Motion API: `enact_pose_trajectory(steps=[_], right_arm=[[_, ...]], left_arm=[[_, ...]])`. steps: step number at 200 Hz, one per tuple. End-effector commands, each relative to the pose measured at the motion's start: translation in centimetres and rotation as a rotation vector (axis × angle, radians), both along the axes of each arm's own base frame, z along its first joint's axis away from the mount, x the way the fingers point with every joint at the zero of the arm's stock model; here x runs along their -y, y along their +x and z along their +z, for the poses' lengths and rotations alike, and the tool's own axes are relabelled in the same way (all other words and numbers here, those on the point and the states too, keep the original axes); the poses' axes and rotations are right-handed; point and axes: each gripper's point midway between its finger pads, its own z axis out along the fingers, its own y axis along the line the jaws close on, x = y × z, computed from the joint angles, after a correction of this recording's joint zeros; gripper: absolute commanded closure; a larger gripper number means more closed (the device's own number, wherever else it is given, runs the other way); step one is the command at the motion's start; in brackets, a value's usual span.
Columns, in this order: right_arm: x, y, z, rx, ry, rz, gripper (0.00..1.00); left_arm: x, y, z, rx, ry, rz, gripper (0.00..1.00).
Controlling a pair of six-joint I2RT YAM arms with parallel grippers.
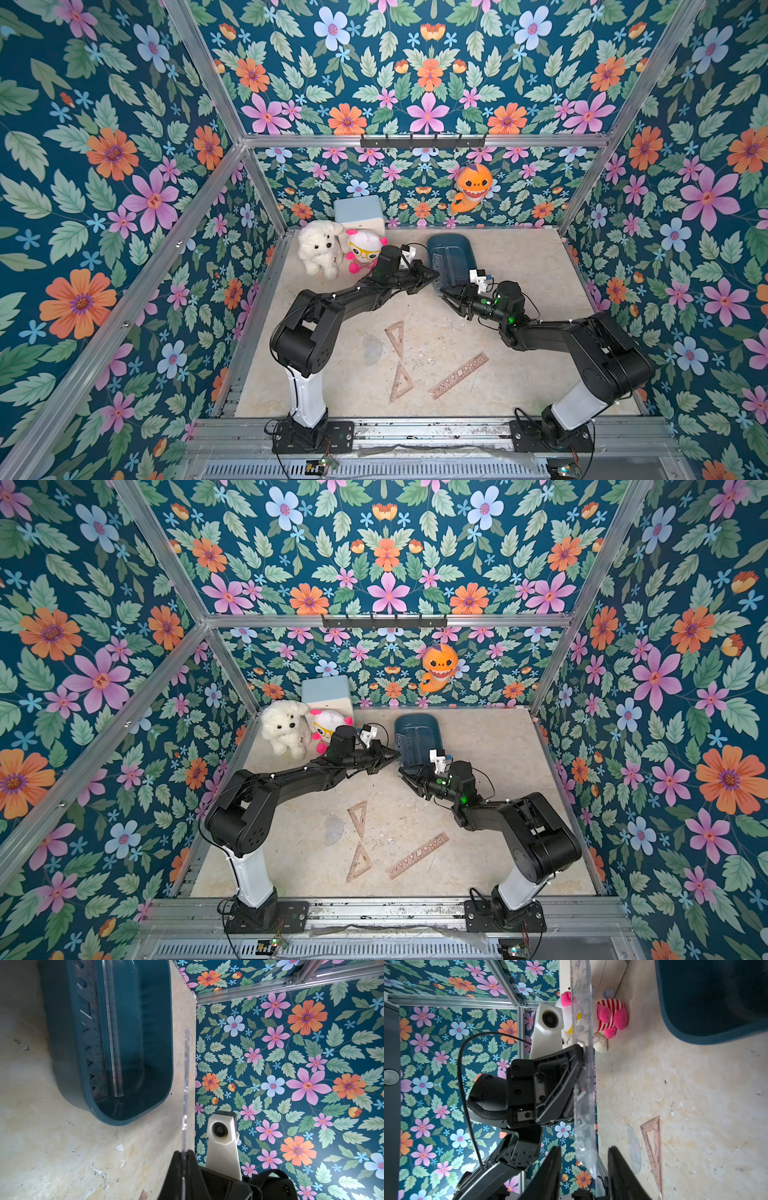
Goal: Put the scattered rulers into the storage box
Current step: Place the ruler in the storage box.
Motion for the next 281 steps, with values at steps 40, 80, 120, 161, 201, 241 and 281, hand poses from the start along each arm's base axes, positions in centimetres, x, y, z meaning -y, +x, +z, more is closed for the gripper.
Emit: enact_pose_trajectory(steps=[40, 80, 120, 161, 201, 241, 281], right_arm=[[-1.6, 0.0, 1.7, 0.037, 0.116, 0.057, 0.78], [-1.5, 0.1, 1.6, 0.036, 0.114, 0.049, 0.98], [-1.1, 0.8, 1.1, 0.023, 0.086, 0.051, 1.0], [1.4, 3.7, -0.8, -0.026, -0.078, 0.053, 1.0], [3.6, 7.0, -3.5, -0.085, -0.338, 0.113, 1.0], [3.8, 10.2, -5.3, -0.119, -0.519, 0.172, 1.0], [3.4, 12.5, -7.3, -0.151, -0.558, 0.179, 1.0]], left_arm=[[-0.2, 0.0, 1.0, 0.034, -0.032, -0.012, 1.0], [-0.3, 0.0, 0.7, 0.029, -0.027, -0.012, 1.0], [-0.6, 0.3, 1.1, 0.051, -0.002, -0.009, 0.82], [-2.6, 1.7, 0.6, 0.125, 0.184, 0.021, 0.59], [-4.3, 3.5, -0.3, 0.163, 0.29, 0.045, 0.57], [-4.9, 5.2, -1.2, 0.178, 0.347, 0.049, 0.58], [-5.4, 5.9, -2.3, 0.155, 0.356, 0.051, 0.58]])
